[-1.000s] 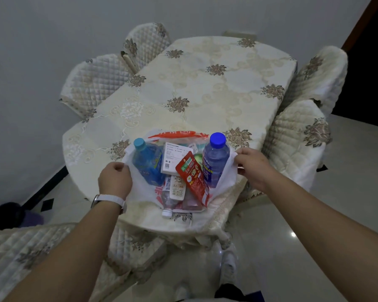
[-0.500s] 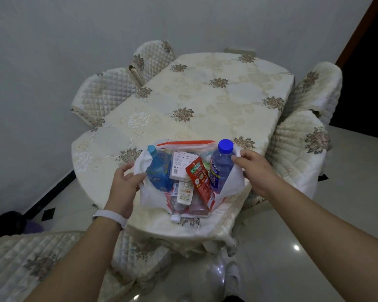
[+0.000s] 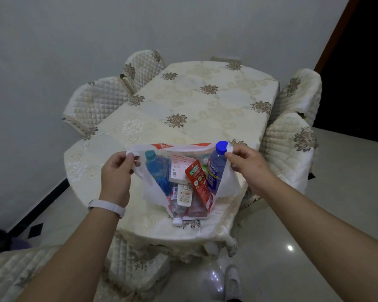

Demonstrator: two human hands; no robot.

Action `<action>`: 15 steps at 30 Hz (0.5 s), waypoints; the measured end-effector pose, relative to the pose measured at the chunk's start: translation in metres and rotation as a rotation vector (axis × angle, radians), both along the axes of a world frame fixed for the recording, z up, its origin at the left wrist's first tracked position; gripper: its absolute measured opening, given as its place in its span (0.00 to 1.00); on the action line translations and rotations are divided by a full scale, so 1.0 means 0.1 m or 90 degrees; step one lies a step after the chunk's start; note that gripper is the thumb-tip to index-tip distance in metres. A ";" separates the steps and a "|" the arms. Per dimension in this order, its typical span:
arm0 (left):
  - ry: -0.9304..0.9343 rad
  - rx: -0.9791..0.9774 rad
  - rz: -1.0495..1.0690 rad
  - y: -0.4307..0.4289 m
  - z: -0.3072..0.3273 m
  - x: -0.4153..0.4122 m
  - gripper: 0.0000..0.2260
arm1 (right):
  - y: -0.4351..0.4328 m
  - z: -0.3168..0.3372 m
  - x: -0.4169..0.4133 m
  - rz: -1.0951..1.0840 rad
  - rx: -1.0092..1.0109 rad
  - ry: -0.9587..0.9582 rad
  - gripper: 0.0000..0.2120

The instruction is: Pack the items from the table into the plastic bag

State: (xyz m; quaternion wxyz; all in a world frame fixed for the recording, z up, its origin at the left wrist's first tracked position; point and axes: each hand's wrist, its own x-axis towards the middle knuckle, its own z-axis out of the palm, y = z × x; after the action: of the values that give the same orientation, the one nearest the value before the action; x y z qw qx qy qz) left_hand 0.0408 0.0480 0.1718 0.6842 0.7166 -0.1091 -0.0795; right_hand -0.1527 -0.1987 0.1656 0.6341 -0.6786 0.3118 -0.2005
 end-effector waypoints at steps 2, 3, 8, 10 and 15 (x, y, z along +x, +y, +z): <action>0.023 -0.055 -0.038 0.11 -0.04 -0.05 0.08 | 0.03 -0.01 -0.06 0.012 0.009 -0.020 0.10; 0.042 -0.072 -0.063 0.18 -0.06 -0.06 0.09 | 0.05 -0.03 -0.10 0.024 0.013 -0.027 0.11; 0.037 0.025 -0.109 0.44 -0.14 -0.09 0.06 | 0.16 -0.03 -0.32 0.030 -0.004 -0.019 0.10; 0.003 0.110 -0.139 0.51 -0.19 -0.13 0.06 | 0.20 -0.05 -0.36 0.007 -0.055 -0.001 0.12; -0.075 0.272 -0.214 0.59 -0.36 -0.26 0.07 | 0.39 -0.16 -0.40 -0.026 -0.258 0.184 0.14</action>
State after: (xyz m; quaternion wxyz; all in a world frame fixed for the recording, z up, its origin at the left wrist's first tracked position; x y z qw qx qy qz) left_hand 0.0152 0.1072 0.1357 0.4875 0.8197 -0.2469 -0.1718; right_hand -0.1930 -0.1600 0.1498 0.4298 -0.8071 0.3663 -0.1723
